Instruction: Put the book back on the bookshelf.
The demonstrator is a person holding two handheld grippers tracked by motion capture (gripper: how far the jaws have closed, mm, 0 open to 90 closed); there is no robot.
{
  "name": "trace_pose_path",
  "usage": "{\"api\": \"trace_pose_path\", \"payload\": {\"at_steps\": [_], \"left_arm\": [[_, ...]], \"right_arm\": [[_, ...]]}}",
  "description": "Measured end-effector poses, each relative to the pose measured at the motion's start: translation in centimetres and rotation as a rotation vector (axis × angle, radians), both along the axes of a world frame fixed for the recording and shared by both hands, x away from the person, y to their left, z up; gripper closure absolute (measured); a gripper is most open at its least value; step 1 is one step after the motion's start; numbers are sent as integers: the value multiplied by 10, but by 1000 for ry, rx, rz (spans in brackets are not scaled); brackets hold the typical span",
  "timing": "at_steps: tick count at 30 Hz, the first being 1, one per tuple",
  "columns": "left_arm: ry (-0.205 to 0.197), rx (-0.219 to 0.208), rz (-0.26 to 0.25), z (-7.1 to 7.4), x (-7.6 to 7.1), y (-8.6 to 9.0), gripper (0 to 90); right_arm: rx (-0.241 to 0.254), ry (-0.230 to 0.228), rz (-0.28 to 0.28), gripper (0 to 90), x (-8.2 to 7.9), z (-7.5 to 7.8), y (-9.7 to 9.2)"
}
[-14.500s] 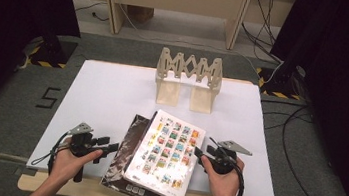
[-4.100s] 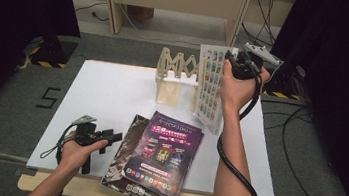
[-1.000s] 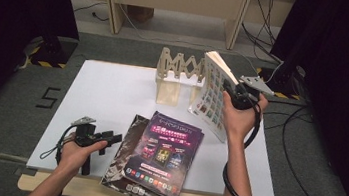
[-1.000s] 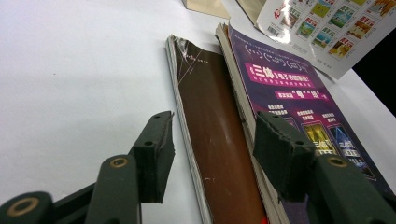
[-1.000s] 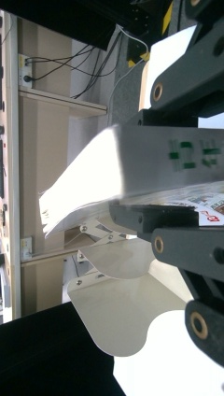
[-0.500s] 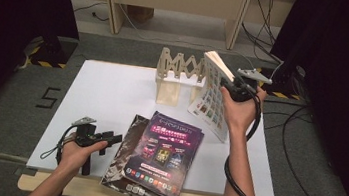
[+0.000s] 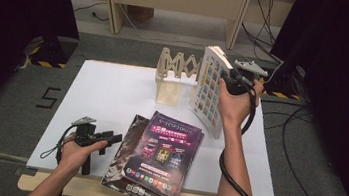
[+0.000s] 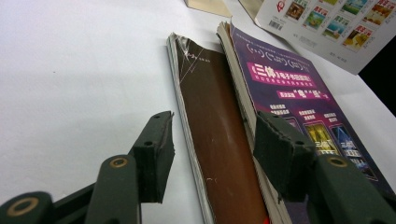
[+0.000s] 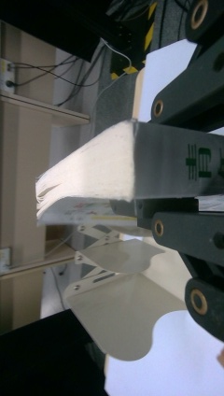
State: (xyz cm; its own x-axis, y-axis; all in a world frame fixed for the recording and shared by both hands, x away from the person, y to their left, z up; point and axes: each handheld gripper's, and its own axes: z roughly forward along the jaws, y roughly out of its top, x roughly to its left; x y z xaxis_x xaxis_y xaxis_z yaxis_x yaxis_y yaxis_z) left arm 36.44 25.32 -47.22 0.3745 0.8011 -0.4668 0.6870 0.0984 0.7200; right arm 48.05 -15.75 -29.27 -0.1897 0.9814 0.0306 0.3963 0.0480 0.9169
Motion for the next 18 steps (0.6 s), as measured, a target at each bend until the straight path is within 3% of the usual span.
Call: {"api": "trace_pose_path", "payload": {"at_steps": [3,6,7,10,18], "left_arm": [[-2,-2,4,0,-1,1,465],[-1,-3,3,0,-1,1,465],[-1,-4,2,0,0,1,465],[-2,-5,4,0,0,1,465],[2,-1,4,-2,1,1,465]], "right_arm": [[8,-26,-30,744,0,2,5],[-15,-37,-52,744,2,2,8],[-5,-46,-81,744,4,0,9],[14,-49,-94,744,6,-1,8],[20,-106,-127,744,17,-5,9]]}}
